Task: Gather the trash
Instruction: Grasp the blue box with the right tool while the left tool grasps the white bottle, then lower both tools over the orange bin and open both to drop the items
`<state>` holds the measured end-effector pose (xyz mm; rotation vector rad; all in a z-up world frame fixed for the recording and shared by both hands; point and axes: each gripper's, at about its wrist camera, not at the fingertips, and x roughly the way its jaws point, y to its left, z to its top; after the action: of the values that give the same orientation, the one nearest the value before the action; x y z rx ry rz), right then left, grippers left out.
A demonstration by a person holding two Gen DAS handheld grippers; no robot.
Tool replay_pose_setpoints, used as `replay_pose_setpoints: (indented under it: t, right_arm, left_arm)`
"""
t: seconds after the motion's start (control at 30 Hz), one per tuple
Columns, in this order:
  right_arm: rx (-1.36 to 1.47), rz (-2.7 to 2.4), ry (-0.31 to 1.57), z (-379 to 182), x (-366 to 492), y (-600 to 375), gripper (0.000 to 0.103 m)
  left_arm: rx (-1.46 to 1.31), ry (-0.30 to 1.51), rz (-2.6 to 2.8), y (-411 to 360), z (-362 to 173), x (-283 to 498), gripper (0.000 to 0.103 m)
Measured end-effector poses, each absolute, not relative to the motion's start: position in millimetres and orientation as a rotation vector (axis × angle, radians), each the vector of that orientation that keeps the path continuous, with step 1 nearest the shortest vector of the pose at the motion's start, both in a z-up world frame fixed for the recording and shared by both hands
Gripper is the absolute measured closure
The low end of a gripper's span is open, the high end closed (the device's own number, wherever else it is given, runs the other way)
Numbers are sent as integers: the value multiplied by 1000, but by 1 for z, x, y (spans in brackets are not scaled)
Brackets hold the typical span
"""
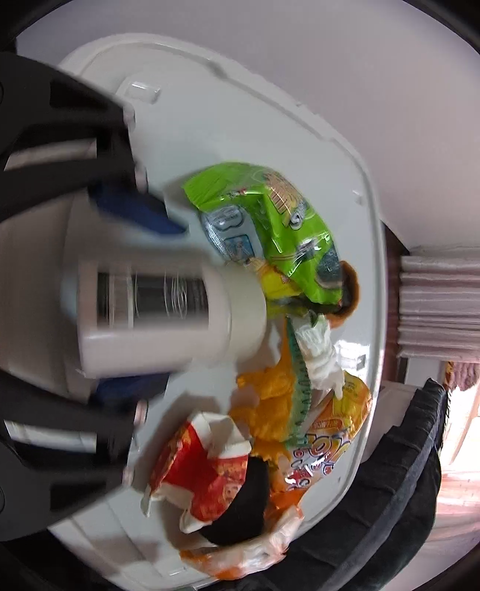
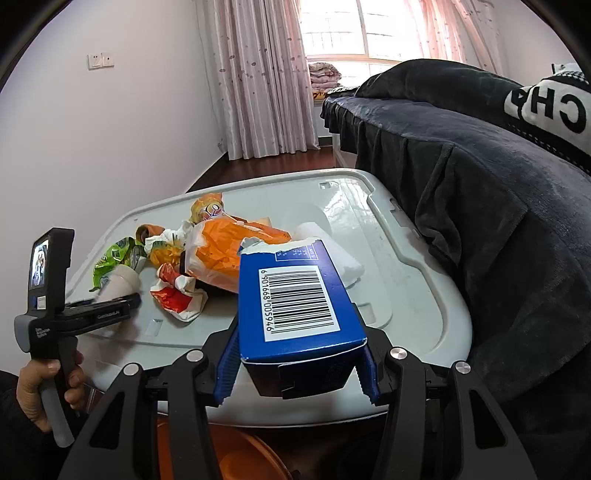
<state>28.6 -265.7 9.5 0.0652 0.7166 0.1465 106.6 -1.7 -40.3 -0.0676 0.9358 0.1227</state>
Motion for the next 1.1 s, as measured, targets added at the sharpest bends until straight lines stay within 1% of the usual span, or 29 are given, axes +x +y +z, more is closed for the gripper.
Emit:
replay_pose_setpoints:
  t: [0.23,0.4,0.63,0.83,1.1]
  right_arm:
    - [35,149,713,8,28,-259,51]
    - [17,166,696,11,25,-256,51]
    - [-33,239,654,28,-4,-242,51]
    - [-24,333,681,38,-44,-234,51]
    - [-81,414,721,42,-93,-226,51]
  left_arm:
    - [-63,901,124,-1,-35,95,57]
    - [-63,867,103,-14,-10,74,57]
    - [-71,873,76,-26,20,22,57]
    - [-48,894,41,-33,20,-28,57]
    - [-17,936,4,-39,13,-68,57]
